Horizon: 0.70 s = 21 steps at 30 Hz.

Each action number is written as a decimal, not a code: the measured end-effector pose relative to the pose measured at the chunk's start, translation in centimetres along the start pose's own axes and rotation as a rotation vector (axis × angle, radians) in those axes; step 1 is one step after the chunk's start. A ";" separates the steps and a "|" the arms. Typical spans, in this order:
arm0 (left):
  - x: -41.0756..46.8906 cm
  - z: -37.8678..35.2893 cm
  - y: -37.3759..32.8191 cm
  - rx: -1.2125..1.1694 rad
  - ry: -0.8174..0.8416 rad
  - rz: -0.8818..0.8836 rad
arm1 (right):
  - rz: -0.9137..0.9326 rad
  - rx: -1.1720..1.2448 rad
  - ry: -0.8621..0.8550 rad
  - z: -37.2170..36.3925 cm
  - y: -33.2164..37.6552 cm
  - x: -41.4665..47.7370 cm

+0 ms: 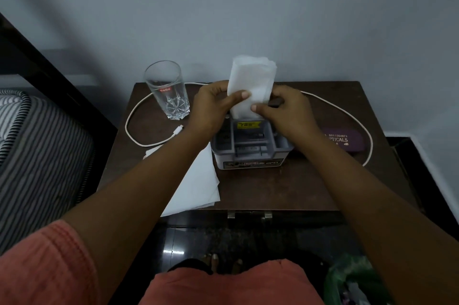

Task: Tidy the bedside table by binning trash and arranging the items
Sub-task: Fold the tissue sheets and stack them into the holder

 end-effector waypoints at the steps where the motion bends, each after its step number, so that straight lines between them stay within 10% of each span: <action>1: 0.0 0.0 0.1 0.013 0.012 -0.004 | 0.007 -0.004 -0.020 0.0 0.0 -0.1; 21: 0.4 1.4 1.2 0.492 0.013 -0.027 | 0.118 -0.201 -0.094 0.2 -0.5 -0.3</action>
Point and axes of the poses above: each hand's wrist, its own x-axis towards the middle knuckle, its own z-axis out of the back of the hand, y = z × x, the point moved 1 cm from there along x, towards the middle knuckle, and after that the axes turned 3 degrees about -x, right-handed, at the moved point
